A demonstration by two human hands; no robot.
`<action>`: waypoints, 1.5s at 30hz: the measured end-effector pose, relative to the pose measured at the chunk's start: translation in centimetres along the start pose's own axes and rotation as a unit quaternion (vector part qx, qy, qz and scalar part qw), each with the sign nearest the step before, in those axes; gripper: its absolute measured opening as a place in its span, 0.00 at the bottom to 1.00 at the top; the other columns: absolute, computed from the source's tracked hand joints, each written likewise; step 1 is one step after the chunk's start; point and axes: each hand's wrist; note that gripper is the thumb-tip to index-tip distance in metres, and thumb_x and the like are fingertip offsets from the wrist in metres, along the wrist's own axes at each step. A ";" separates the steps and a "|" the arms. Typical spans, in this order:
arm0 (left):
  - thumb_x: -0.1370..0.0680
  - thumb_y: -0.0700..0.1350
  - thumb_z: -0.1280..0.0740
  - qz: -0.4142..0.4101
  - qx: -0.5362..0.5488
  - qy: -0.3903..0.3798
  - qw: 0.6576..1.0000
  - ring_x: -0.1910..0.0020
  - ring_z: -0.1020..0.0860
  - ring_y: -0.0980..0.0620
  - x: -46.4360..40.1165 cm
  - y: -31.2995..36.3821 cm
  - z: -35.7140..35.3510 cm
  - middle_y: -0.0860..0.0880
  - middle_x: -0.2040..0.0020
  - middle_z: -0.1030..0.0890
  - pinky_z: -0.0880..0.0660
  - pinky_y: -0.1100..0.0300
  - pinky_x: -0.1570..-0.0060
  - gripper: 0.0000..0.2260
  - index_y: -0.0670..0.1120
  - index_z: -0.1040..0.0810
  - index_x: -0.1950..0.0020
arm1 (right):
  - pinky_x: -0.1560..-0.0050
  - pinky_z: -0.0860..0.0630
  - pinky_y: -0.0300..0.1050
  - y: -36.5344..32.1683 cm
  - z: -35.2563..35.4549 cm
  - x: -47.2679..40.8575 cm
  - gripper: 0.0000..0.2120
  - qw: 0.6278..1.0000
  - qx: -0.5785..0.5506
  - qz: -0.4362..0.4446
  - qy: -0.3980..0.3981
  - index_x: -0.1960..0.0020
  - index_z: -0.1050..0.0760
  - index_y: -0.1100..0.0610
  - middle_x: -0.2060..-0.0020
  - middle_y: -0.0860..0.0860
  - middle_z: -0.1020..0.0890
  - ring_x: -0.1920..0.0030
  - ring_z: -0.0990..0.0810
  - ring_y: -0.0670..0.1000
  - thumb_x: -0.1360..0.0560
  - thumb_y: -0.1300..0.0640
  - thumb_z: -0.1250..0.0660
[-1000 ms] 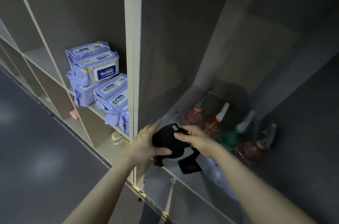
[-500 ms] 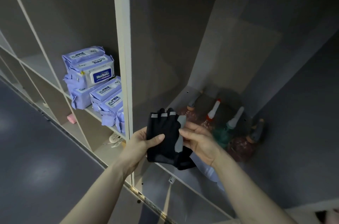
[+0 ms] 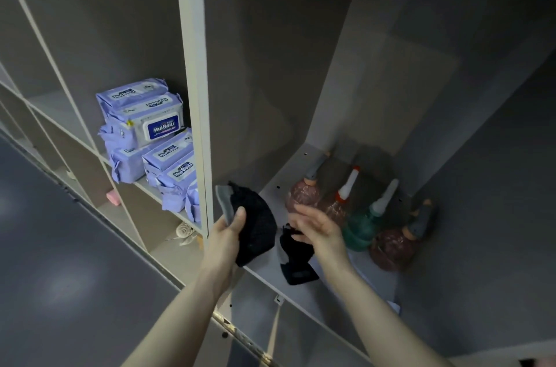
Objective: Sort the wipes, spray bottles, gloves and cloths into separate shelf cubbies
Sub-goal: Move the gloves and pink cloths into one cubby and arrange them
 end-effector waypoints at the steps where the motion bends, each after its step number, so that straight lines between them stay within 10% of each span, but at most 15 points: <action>1: 0.21 0.46 0.36 0.011 -0.016 0.005 1.000 0.58 0.17 0.47 -0.5 0.0 0.4 0.44 0.57 0.16 0.21 0.56 0.60 0.09 0.42 0.22 0.49 | 0.50 0.21 0.39 1.6 0.5 -0.7 0.10 0.998 0.066 -0.012 0.022 0.47 0.22 0.55 0.52 0.51 0.17 0.47 0.20 0.52 0.24 0.66 0.36; 5: 0.21 0.44 0.36 0.038 -0.069 -0.011 0.997 0.56 0.17 0.44 -2.0 0.1 1.2 0.43 0.56 0.16 0.21 0.53 0.54 0.09 0.40 0.21 0.47 | 0.44 0.26 0.41 8.2 1.6 -1.9 0.11 0.938 0.341 -0.061 -0.018 0.43 0.25 0.55 0.52 0.50 0.22 0.47 0.24 0.51 0.25 0.62 0.34; 8: 0.21 0.43 0.36 0.041 -0.085 -0.017 0.995 0.57 0.17 0.44 -2.6 0.0 1.4 0.42 0.56 0.16 0.21 0.54 0.57 0.08 0.40 0.21 0.48 | 0.46 0.27 0.45 10.9 1.7 -1.9 0.18 0.820 0.572 -0.012 -0.025 0.42 0.26 0.58 0.46 0.53 0.25 0.43 0.26 0.54 0.29 0.52 0.30; 14: 0.21 0.41 0.36 0.057 -0.047 -0.015 0.997 0.59 0.17 0.45 -3.0 0.0 1.7 0.42 0.57 0.16 0.21 0.56 0.60 0.06 0.41 0.21 0.49 | 0.76 0.27 0.40 11.7 0.4 -1.6 0.18 0.711 0.698 0.082 -0.010 0.74 0.26 0.56 0.76 0.52 0.24 0.74 0.24 0.51 0.58 0.55 0.20; 17: 0.21 0.41 0.36 0.063 -0.033 -0.015 0.997 0.62 0.16 0.46 -3.0 0.3 1.9 0.43 0.59 0.16 0.20 0.58 0.65 0.06 0.41 0.21 0.51 | 0.68 0.30 0.43 9.9 1.2 -2.4 0.07 0.799 0.599 0.042 0.036 0.67 0.24 0.57 0.71 0.53 0.21 0.66 0.21 0.55 0.38 0.58 0.26; 21: 0.21 0.40 0.36 0.066 -0.034 -0.013 0.997 0.61 0.17 0.45 -2.9 0.6 2.2 0.43 0.60 0.15 0.21 0.57 0.64 0.06 0.41 0.21 0.50 | 0.54 0.27 0.50 4.9 1.8 -3.8 0.09 0.968 0.130 -0.164 0.137 0.51 0.23 0.65 0.57 0.62 0.21 0.50 0.23 0.60 0.24 0.63 0.40; 23: 0.21 0.40 0.37 0.067 -0.026 -0.015 0.997 0.62 0.17 0.45 -2.5 0.8 1.8 0.42 0.60 0.16 0.21 0.56 0.63 0.06 0.41 0.22 0.50 | 0.55 0.23 0.46 2.2 1.9 -3.5 0.16 0.969 -0.106 -0.209 0.072 0.39 0.27 0.67 0.50 0.60 0.21 0.49 0.22 0.57 0.23 0.63 0.44; 27: 0.22 0.43 0.35 0.095 0.027 -0.076 0.992 0.56 0.16 0.41 -0.7 1.4 0.5 0.40 0.53 0.16 0.20 0.47 0.54 0.07 0.40 0.22 0.48 | 0.62 0.19 0.42 -2.2 1.1 -1.2 0.15 0.939 -0.268 -0.215 -0.022 0.47 0.24 0.62 0.54 0.57 0.18 0.55 0.20 0.53 0.24 0.64 0.48; 36: 0.24 0.42 0.34 0.053 0.056 -0.161 0.984 0.52 0.16 0.44 2.6 3.1 -0.6 0.39 0.50 0.16 0.20 0.52 0.51 0.11 0.40 0.20 0.44 | 0.45 0.21 0.53 -6.7 0.1 5.3 0.18 0.941 -0.296 -0.142 -0.085 0.45 0.20 0.65 0.48 0.61 0.17 0.48 0.17 0.56 0.30 0.58 0.39; 40: 0.26 0.50 0.35 0.138 0.125 -0.213 0.959 0.46 0.19 0.44 3.3 4.1 0.0 0.41 0.44 0.18 0.25 0.50 0.42 0.17 0.41 0.19 0.42 | 0.49 0.23 0.40 -7.8 -0.5 7.4 0.10 0.989 -0.008 -0.003 0.150 0.44 0.21 0.58 0.53 0.51 0.16 0.51 0.18 0.47 0.23 0.63 0.37; 45: 0.24 0.51 0.38 0.128 0.161 -0.264 0.942 0.45 0.19 0.45 5.1 3.9 -1.7 0.42 0.42 0.18 0.26 0.51 0.39 0.19 0.43 0.22 0.38 | 0.53 0.31 0.38 -8.9 -2.3 8.6 0.14 0.906 0.318 0.157 0.231 0.38 0.24 0.54 0.54 0.51 0.24 0.53 0.24 0.49 0.22 0.60 0.40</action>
Point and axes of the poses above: each hand's wrist, its own x-axis away from the middle knuckle, its own z-axis out of the back of the hand, y = z × x
